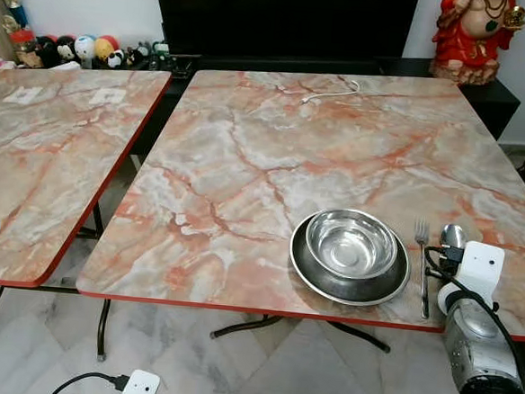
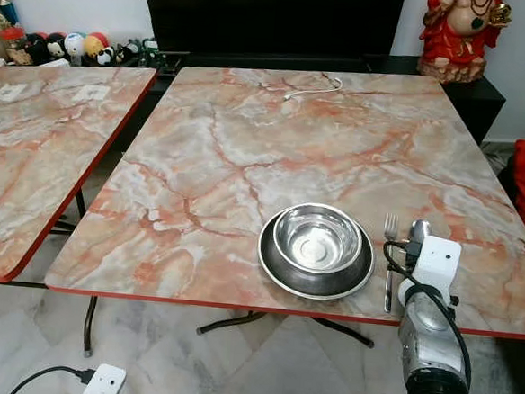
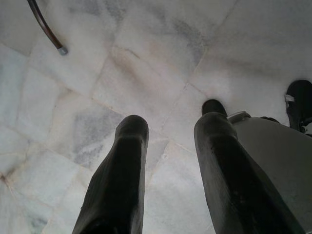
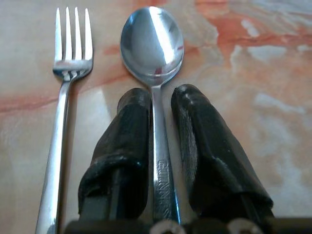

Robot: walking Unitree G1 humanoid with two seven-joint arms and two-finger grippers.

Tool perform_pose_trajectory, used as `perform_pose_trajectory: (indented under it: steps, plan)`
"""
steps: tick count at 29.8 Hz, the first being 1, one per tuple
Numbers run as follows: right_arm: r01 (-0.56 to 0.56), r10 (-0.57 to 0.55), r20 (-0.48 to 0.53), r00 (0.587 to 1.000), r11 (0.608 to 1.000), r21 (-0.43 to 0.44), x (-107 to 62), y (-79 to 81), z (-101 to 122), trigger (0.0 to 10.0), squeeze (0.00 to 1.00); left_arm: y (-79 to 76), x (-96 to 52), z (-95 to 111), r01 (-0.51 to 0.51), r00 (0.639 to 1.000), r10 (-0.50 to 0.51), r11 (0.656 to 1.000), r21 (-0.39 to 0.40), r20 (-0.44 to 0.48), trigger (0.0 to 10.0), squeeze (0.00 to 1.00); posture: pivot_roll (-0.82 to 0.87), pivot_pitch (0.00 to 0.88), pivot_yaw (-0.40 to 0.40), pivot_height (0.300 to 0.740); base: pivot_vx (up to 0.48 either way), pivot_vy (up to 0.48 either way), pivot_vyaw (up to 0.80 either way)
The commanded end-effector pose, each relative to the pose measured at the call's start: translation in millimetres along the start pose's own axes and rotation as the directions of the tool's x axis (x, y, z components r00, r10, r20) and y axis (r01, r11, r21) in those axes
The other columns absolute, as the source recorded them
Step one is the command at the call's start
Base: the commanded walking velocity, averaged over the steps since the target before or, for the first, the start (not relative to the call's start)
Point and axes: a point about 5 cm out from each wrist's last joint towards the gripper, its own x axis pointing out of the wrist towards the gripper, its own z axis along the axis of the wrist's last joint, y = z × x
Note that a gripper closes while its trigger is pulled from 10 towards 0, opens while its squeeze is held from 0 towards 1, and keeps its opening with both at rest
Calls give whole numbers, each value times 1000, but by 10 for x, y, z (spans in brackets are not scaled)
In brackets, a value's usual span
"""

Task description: Setting the table

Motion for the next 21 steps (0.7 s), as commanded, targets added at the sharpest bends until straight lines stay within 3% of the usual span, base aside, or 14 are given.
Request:
perform_pose_trajectory:
  steps: [1,11,13,14,21]
  plan:
    - [16,-17,45,999,1000,21,-7,-31,68,10000,0,40,-13,-63,-6,1000,6,1000,-1,-30,10000,0,-90,28,75,740,0,0,0]
    - [-5,-8,167,986,997,72,-69,-11,191,10000,0,25,-10,-57,-1,1000,1,1000,-3,-27,10000,0,-94,27,76,740,0,0,0]
    - [-15,-9,236,972,995,103,-96,-2,276,10000,0,26,-10,-55,-2,1000,1,1000,-3,-26,10000,0,-96,27,77,740,0,0,0]
    - [-19,-21,332,943,993,115,-144,10,398,10000,0,27,-10,-53,-1,1000,1,1000,-5,-24,10000,0,-99,27,76,740,0,0,0]
    - [-88,33,446,894,991,101,-278,140,488,10000,0,36,-11,-48,-6,1000,6,1000,-12,-18,10000,0,-95,30,73,740,0,0,0]
